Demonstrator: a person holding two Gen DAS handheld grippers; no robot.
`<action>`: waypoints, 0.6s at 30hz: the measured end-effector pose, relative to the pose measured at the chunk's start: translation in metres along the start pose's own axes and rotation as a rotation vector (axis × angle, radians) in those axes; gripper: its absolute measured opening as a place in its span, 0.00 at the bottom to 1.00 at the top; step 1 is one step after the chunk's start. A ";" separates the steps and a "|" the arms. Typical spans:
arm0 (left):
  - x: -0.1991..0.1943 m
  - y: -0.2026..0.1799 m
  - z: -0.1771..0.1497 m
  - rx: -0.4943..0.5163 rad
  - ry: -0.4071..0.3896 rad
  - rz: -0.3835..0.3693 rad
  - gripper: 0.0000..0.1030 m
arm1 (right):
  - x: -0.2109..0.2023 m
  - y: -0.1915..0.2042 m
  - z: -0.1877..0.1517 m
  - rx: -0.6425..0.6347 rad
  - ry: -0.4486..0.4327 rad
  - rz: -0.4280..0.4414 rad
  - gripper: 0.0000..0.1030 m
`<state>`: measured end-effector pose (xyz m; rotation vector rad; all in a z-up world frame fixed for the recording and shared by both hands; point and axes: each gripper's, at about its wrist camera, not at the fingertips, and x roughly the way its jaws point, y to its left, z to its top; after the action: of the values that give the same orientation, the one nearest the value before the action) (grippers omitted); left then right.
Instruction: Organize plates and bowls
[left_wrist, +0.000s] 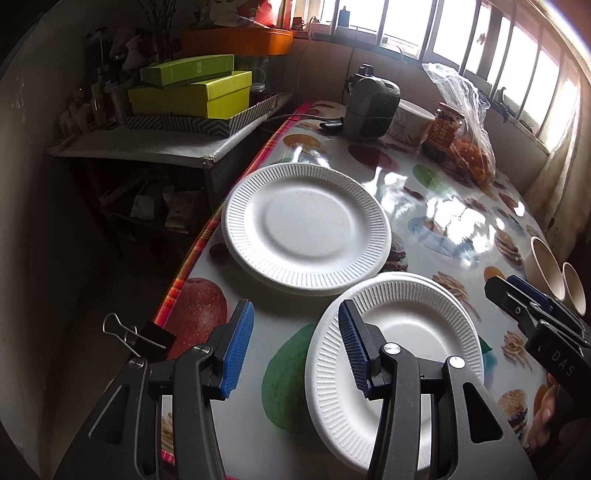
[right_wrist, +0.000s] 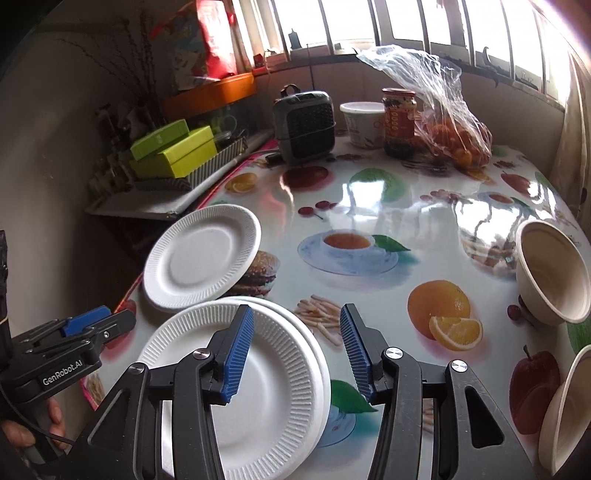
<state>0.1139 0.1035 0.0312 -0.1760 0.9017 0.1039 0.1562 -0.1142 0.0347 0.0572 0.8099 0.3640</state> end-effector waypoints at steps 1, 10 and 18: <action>0.001 0.001 0.004 0.001 -0.004 -0.003 0.48 | 0.002 0.000 0.005 -0.003 0.001 0.003 0.47; 0.018 0.022 0.035 -0.041 -0.004 0.017 0.48 | 0.027 -0.001 0.038 -0.029 0.023 0.024 0.48; 0.035 0.036 0.052 -0.074 0.015 0.014 0.48 | 0.054 -0.001 0.056 -0.026 0.068 0.065 0.48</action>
<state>0.1696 0.1497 0.0310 -0.2393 0.9142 0.1490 0.2306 -0.0919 0.0361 0.0467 0.8716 0.4394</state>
